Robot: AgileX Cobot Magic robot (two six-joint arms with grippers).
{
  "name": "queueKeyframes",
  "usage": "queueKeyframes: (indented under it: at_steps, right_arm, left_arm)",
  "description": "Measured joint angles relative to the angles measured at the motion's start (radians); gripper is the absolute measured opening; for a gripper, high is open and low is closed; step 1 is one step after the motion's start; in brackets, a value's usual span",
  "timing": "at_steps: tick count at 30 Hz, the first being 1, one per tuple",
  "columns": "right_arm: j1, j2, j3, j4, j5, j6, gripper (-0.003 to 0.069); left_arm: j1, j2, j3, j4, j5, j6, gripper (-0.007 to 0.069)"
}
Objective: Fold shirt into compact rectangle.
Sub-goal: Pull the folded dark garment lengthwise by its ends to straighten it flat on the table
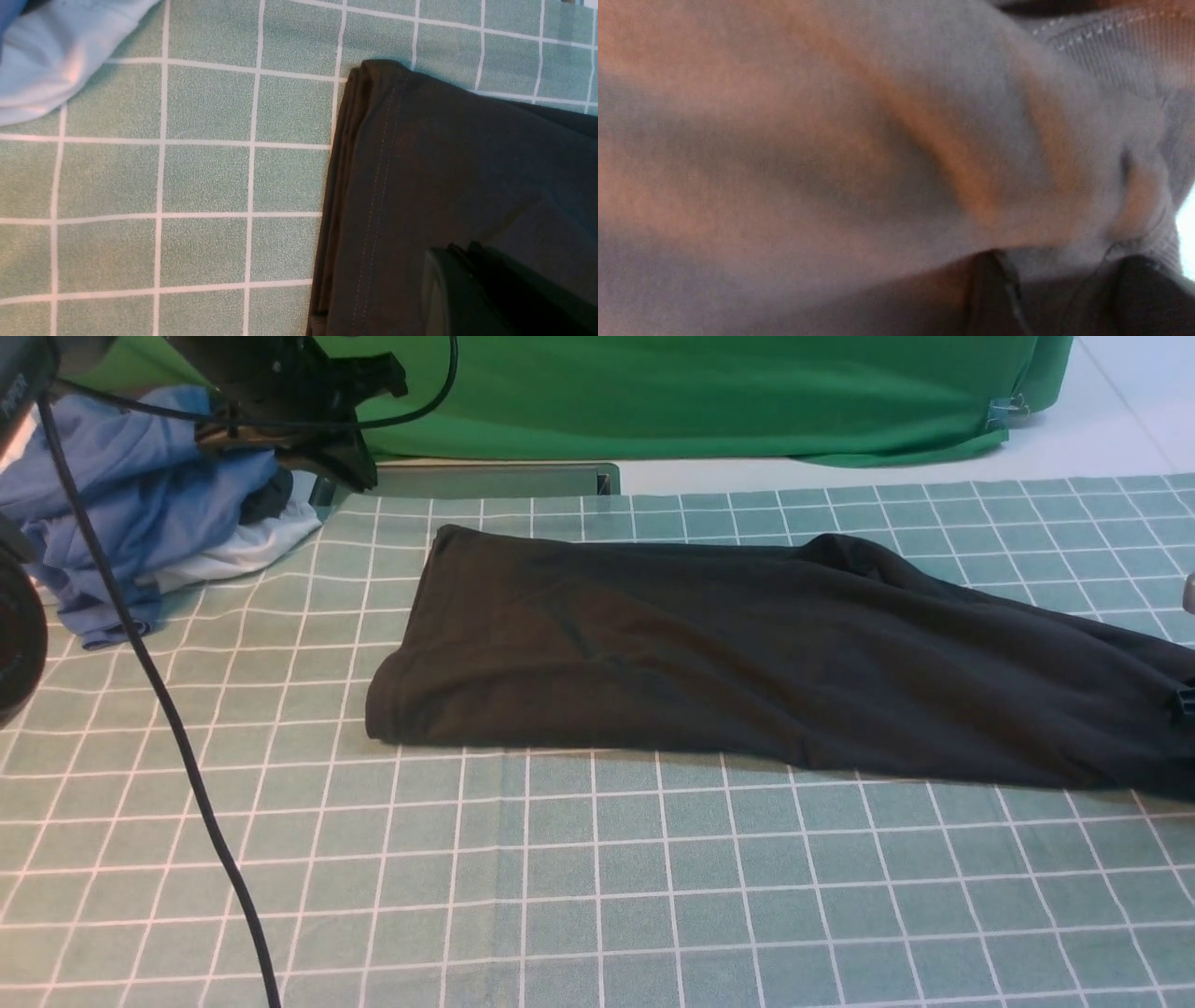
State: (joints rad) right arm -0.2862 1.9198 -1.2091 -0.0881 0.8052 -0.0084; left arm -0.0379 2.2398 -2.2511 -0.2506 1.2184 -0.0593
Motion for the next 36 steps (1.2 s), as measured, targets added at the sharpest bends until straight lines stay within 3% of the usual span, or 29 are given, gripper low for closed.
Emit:
queueKeyframes:
  at_steps: [5,21,23,27,28,36]
  right_arm:
    - [0.000,0.010,-0.102,-0.005,0.072,0.000,0.0374]
    - [0.000,0.104,-0.168,-0.007,0.039,-0.010,0.0372]
    - [0.000,0.108,-0.170,-0.004,0.042,-0.031,0.0329]
    - [0.000,0.109,-0.178,0.007,0.053,-0.062,0.0171]
    - [0.000,0.115,-0.197,0.007,0.075,-0.067,0.0085]
    - [0.000,0.126,-0.329,0.002,0.190,-0.082,0.0052]
  left_arm:
    - [0.000,0.000,0.000,-0.001,0.000,0.004,0.0015]
    - [0.000,0.000,0.000,-0.004,0.000,0.004,0.0015]
    - [0.000,0.000,0.000,-0.004,0.000,0.004,0.0015]
    - [0.000,0.000,0.000,-0.004,0.000,0.004,0.0015]
    - [0.000,0.000,0.000,-0.004,0.000,0.004,0.0015]
    - [0.000,0.000,0.000,-0.002,0.000,0.004,0.0015]
